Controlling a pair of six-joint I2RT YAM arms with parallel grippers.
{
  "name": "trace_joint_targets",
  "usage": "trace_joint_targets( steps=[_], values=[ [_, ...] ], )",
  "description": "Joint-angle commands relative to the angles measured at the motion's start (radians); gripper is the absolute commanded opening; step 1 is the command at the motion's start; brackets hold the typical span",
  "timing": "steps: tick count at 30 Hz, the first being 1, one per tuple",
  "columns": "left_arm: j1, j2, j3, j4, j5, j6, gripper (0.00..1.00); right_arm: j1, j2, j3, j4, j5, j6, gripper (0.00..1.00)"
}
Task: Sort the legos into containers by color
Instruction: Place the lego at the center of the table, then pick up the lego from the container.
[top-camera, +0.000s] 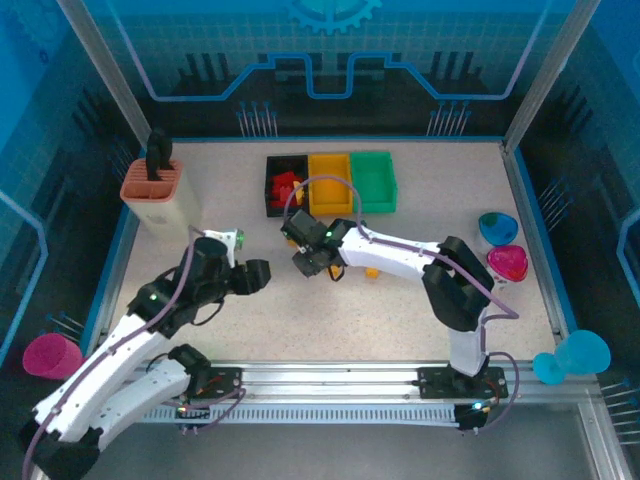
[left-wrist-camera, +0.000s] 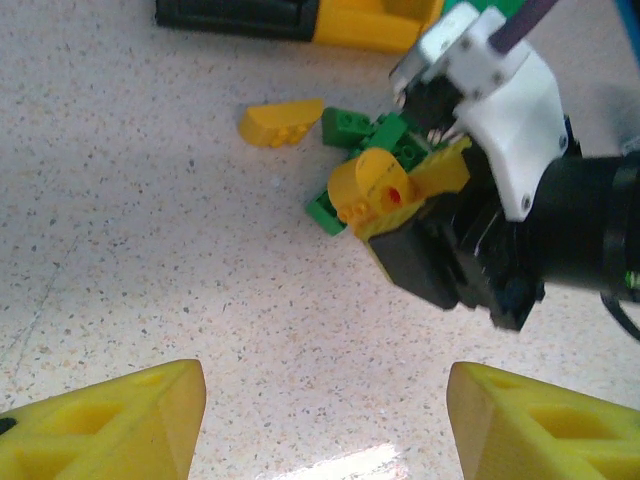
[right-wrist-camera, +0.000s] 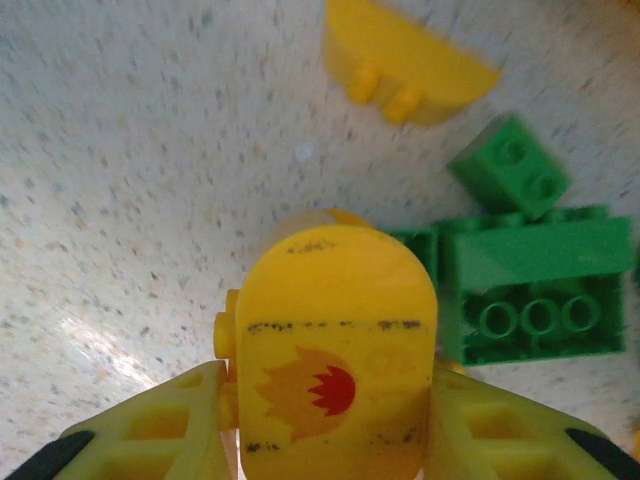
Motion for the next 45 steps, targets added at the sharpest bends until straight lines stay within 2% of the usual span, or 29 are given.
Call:
trace_joint_targets(
  steps=[1, 6, 10, 21, 24, 29, 31, 34, 38, 45],
  values=[
    [0.011, 0.070, 0.062, 0.055, -0.006, -0.033, 0.66, 0.015, 0.023, -0.021, 0.012, 0.005, 0.036, 0.35],
    [0.110, 0.190, 0.101, 0.141, 0.085, -0.054, 0.66, 0.020, 0.042, -0.024, -0.007, 0.029, 0.033, 0.35],
    [0.162, 0.287, 0.146, 0.188, 0.109, -0.047, 0.66, 0.033, 0.052, -0.033, -0.007, 0.035, 0.036, 0.37],
    [0.221, 0.621, 0.355, 0.240, 0.158, -0.005, 0.65, 0.043, 0.060, -0.069, 0.003, 0.047, 0.047, 0.41],
    [0.230, 0.721, 0.436, 0.233, 0.167, 0.009, 0.64, 0.042, 0.056, -0.081, 0.003, 0.054, 0.047, 0.47],
    [0.254, 0.859, 0.551, 0.222, 0.184, 0.023, 0.62, 0.042, 0.000, -0.101, 0.009, 0.053, 0.034, 0.67],
    [0.265, 0.903, 0.587, 0.215, 0.197, 0.024, 0.60, 0.039, -0.025, -0.100, -0.003, 0.061, 0.033, 0.69],
    [0.278, 0.961, 0.641, 0.211, 0.205, 0.027, 0.58, 0.035, -0.103, -0.100, -0.021, 0.073, 0.039, 0.69],
    [0.284, 1.068, 0.761, 0.165, 0.190, 0.047, 0.55, 0.013, -0.289, -0.119, -0.015, 0.047, 0.055, 0.70],
    [0.289, 1.279, 0.980, 0.064, 0.198, 0.056, 0.45, -0.050, -0.598, -0.187, -0.015, 0.054, 0.084, 0.70]
  ],
)
